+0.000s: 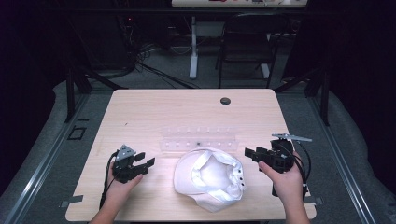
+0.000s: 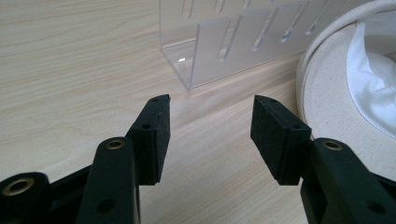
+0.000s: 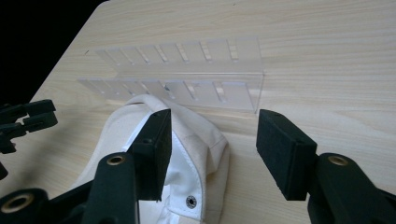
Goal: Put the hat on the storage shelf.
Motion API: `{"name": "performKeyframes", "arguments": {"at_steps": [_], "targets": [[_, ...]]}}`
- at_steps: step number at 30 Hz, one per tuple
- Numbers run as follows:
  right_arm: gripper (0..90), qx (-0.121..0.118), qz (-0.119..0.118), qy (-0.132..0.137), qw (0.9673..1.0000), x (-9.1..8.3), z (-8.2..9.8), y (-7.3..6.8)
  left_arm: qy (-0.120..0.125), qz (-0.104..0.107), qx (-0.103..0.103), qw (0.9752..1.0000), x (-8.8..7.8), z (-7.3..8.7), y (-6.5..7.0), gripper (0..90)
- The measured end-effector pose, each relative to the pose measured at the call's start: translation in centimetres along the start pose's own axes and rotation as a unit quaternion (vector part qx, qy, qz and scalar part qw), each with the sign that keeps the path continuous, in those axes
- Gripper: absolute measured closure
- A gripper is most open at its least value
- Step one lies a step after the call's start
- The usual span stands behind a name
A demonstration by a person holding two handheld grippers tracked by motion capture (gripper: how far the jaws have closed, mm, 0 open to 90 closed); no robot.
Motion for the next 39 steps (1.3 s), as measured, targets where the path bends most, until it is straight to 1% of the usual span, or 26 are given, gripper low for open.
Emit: {"name": "performKeyframes", "arguments": {"at_steps": [2, 3, 4, 5, 6, 7, 8, 9, 10, 11, 13, 14, 15, 16, 17, 19, 20, 25, 29, 30, 31, 32, 35, 36, 37, 39], "targets": [[45.1, 0.000, -0.004, -0.002, 1.0000, 0.0, 0.0, -0.1, 0.002, 0.000, 0.004, 1.0000, 0.1, 0.0, 0.1, 48.1], [44.8, 0.009, -0.031, -0.006, 0.9995, 0.0, 0.0, -0.4, 0.000, 0.000, 0.005, 1.0000, 0.2, 0.0, 0.2, 48.1], [44.6, 0.018, -0.042, -0.007, 0.9989, 0.1, 0.0, -0.6, 0.001, -0.001, 0.009, 1.0000, 0.2, -0.1, 0.3, 48.1], [44.6, 0.018, -0.042, -0.007, 0.9989, 0.1, 0.0, -0.6, 0.001, -0.001, 0.009, 1.0000, 0.2, -0.1, 0.3, 48.2], [44.5, 0.023, -0.053, -0.006, 0.9983, 0.1, -0.1, -0.9, 0.003, -0.002, 0.010, 0.9999, 0.3, -0.1, 0.3, 48.2], [43.9, 0.019, -0.058, -0.010, 0.9981, 0.4, 0.0, -1.5, 0.002, -0.002, 0.012, 0.9999, 0.3, -0.1, 0.4, 48.2], [43.9, 0.019, -0.058, -0.010, 0.9981, 0.4, 0.0, -1.5, 0.002, -0.003, 0.015, 0.9999, 0.3, -0.1, 0.5, 48.2], [44.0, 0.012, -0.055, -0.020, 0.9982, 0.7, 0.2, -1.8, 0.004, -0.003, 0.018, 0.9998, 0.3, -0.1, 0.5, 48.2], [44.1, 0.009, -0.055, -0.038, 0.9977, 1.1, 0.6, -2.2, 0.003, -0.002, 0.020, 0.9998, 0.3, -0.1, 0.6, 48.1], [44.1, 0.009, -0.055, -0.038, 0.9977, 1.1, 0.6, -2.2, 0.005, -0.003, 0.020, 0.9998, 0.4, -0.2, 0.6, 48.1], [43.7, 0.018, -0.066, -0.066, 0.9955, 1.5, 0.9, -2.6, 0.004, -0.007, 0.021, 0.9997, 0.5, -0.2, 0.5, 48.1], [43.7, 0.016, -0.064, -0.074, 0.9951, 1.7, 1.1, -2.6, 0.002, -0.003, 0.022, 0.9997, 0.5, -0.2, 0.5, 48.1], [43.7, 0.012, -0.051, -0.081, 0.9953, 1.7, 1.2, -2.6, 0.003, -0.003, 0.021, 0.9998, 0.6, -0.2, 0.5, 48.0], [43.7, 0.006, -0.032, -0.082, 0.9961, 1.8, 1.3, -2.6, 0.004, -0.003, 0.021, 0.9998, 0.5, -0.2, 0.4, 48.0], [43.7, -0.007, -0.012, -0.092, 0.9957, 1.8, 1.4, -2.5, 0.005, -0.003, 0.020, 0.9998, 0.5, -0.2, 0.4, 48.0], [43.4, -0.010, -0.005, -0.099, 0.9951, 1.8, 1.5, -2.4, 0.004, -0.003, 0.017, 0.9998, 0.5, -0.2, 0.4, 47.9], [43.2, -0.007, 0.001, -0.115, 0.9933, 1.8, 1.7, -2.2, 0.005, -0.005, 0.018, 0.9998, 0.5, -0.2, 0.3, 47.9], [42.9, 0.003, 0.001, -0.139, 0.9902, 2.0, 2.3, -1.5, 0.003, -0.004, 0.016, 0.9999, 0.6, -0.2, 0.3, 47.8], [42.6, 0.021, -0.002, -0.155, 0.9877, 2.3, 2.8, -1.0, 0.000, -0.006, 0.018, 0.9998, 0.7, -0.1, 0.3, 47.8], [42.4, 0.021, 0.000, -0.157, 0.9875, 2.4, 2.9, -0.9, 0.001, -0.007, 0.018, 0.9998, 0.7, -0.1, 0.4, 47.8], [41.9, 0.021, 0.001, -0.166, 0.9860, 2.6, 3.2, -0.7, 0.000, -0.007, 0.022, 0.9997, 0.7, -0.1, 0.4, 47.8], [41.9, 0.021, 0.001, -0.166, 0.9860, 2.6, 3.2, -0.7, 0.000, -0.006, 0.022, 0.9997, 0.7, -0.1, 0.4, 47.8], [41.7, 0.030, 0.003, -0.182, 0.9829, 2.8, 3.7, -0.6, -0.001, -0.007, 0.023, 0.9997, 0.7, -0.1, 0.5, 47.8], [41.5, 0.036, -0.001, -0.190, 0.9811, 3.1, 3.9, -0.4, -0.002, -0.006, 0.024, 0.9997, 0.7, -0.1, 0.4, 47.8], [41.5, 0.036, -0.001, -0.190, 0.9811, 3.1, 3.9, -0.4, -0.002, -0.007, 0.024, 0.9997, 0.8, -0.1, 0.4, 47.8], [41.5, 0.047, -0.006, -0.200, 0.9787, 3.6, 4.3, -0.2, -0.003, -0.008, 0.024, 0.9997, 0.7, -0.1, 0.5, 47.8]]}}
Point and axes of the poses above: each handheld gripper's, and its own axes: x roughly forward along the jaws, z roughly out of its underside, y roughly to its right, the point moved 5 cm from there along x, roughly forward along the jaws, and after that the axes turned 6 degrees about x, right-handed, at the moved point
